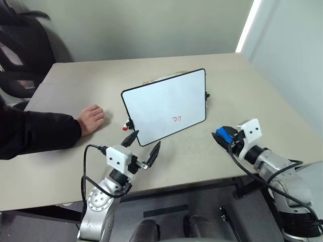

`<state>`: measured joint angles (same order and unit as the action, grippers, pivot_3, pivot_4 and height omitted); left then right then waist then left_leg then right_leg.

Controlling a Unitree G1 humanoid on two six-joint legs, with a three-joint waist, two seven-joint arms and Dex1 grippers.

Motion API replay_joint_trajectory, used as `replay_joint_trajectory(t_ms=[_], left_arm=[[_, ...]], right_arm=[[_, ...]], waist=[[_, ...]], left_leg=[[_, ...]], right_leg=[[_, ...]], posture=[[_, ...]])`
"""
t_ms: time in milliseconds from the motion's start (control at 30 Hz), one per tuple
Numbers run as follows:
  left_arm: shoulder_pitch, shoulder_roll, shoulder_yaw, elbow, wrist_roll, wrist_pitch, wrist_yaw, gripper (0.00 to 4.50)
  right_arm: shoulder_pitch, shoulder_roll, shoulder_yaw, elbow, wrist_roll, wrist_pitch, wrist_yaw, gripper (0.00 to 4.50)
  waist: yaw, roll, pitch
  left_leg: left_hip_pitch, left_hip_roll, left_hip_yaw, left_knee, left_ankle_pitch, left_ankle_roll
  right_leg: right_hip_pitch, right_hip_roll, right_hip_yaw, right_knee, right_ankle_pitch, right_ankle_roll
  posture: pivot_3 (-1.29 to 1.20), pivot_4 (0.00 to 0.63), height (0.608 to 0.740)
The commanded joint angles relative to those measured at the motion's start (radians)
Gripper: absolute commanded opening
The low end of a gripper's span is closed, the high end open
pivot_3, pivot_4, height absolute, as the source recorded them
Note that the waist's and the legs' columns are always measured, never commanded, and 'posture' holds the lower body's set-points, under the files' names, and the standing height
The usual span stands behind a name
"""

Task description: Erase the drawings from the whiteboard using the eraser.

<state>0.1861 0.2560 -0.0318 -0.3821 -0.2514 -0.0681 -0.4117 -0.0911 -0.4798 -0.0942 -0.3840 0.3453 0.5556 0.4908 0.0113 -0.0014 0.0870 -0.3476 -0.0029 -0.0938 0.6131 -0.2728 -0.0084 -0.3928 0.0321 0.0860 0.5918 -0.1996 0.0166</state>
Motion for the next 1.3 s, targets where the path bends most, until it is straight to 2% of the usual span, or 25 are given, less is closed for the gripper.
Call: replay_joint_trajectory(t_ms=[33, 333, 467, 800, 833, 867, 967, 1000, 1300], left_arm=[[0.005, -0.003, -0.003, -0.066, 0.006, -0.001, 0.01, 4.5], [0.007, -0.004, -0.05, -0.053, 0.035, 0.009, 0.005, 4.5], [0.015, -0.011, -0.053, -0.041, 0.037, 0.01, 0.014, 4.5], [0.018, -0.033, -0.091, -0.006, 0.094, -0.005, 0.036, 4.5], [0.021, -0.037, -0.088, -0.007, 0.095, -0.01, 0.041, 4.5], [0.024, -0.036, -0.082, -0.01, 0.091, -0.011, 0.038, 4.5], [0.03, -0.034, -0.081, -0.02, 0.089, -0.01, 0.033, 4.5], [0.031, -0.035, -0.083, -0.021, 0.089, -0.008, 0.033, 4.5], [0.055, -0.043, -0.091, -0.035, 0.084, -0.008, 0.036, 4.5]], right_arm=[[0.006, -0.005, -0.015, -0.04, 0.005, -0.017, 0.0, 2.73], [-0.001, -0.009, -0.031, -0.055, 0.007, 0.001, -0.012, 2.73], [-0.052, -0.011, -0.059, -0.023, 0.029, 0.054, -0.029, 2.73], [-0.186, -0.122, -0.039, 0.108, 0.043, 0.231, 0.038, 2.73], [-0.193, -0.127, -0.039, 0.119, 0.04, 0.232, 0.042, 3.09], [-0.201, -0.137, -0.026, 0.135, 0.025, 0.226, 0.047, 3.27], [-0.222, -0.156, 0.006, 0.18, 0.001, 0.231, 0.059, 4.32], [-0.23, -0.158, 0.011, 0.192, 0.002, 0.239, 0.062, 4.46], [-0.37, -0.196, 0.092, 0.368, 0.002, 0.337, 0.152, 4.46]], waist=[[0.0, 0.0, 0.0], [-0.001, 0.0, 0.0], [-0.001, 0.0, 0.001], [-0.001, 0.0, 0.0], [-0.001, 0.0, 0.0], [-0.001, 0.0, 0.0], [-0.001, 0.0, 0.0], [-0.001, 0.0, 0.0], [-0.002, 0.0, 0.0]], left_leg=[[0.0, 0.0, 0.0, 0.0, 0.0, 0.0], [0.0, 0.0, 0.0, 0.0, -0.001, -0.001], [0.0, 0.0, 0.0, 0.0, -0.001, -0.001], [-0.001, 0.0, 0.0, 0.0, 0.0, -0.001], [-0.001, 0.0, 0.0, 0.0, 0.0, 0.0], [-0.001, 0.0, 0.0, 0.0, 0.0, 0.0], [0.0, 0.0, 0.0, -0.001, 0.0, 0.0], [0.0, 0.0, 0.0, -0.001, 0.0, 0.0], [0.0, 0.0, 0.001, 0.0, 0.001, 0.0]], right_leg=[[0.0, 0.0, 0.0, 0.0, 0.0, 0.0], [0.0, 0.0, 0.0, 0.0, -0.001, -0.001], [0.0, 0.0, 0.0, 0.0, -0.001, -0.001], [0.0, 0.0, 0.0, 0.0, -0.001, -0.001], [0.0, 0.0, 0.0, 0.0, -0.001, -0.001], [0.0, 0.0, 0.0, 0.0, -0.001, -0.001], [0.0, 0.0, 0.0, 0.0, -0.001, -0.001], [0.0, 0.0, 0.0, 0.0, -0.001, -0.001], [0.0, 0.0, 0.0, 0.0, -0.001, -0.001]], posture=[[0.0, 0.15, 0.739], [0.0, 0.15, 0.739], [0.0, 0.15, 0.739], [0.0, 0.15, 0.739], [0.0, 0.15, 0.739], [0.0, 0.15, 0.739], [0.0, 0.15, 0.739], [0.0, 0.15, 0.739], [0.0, 0.15, 0.739]])
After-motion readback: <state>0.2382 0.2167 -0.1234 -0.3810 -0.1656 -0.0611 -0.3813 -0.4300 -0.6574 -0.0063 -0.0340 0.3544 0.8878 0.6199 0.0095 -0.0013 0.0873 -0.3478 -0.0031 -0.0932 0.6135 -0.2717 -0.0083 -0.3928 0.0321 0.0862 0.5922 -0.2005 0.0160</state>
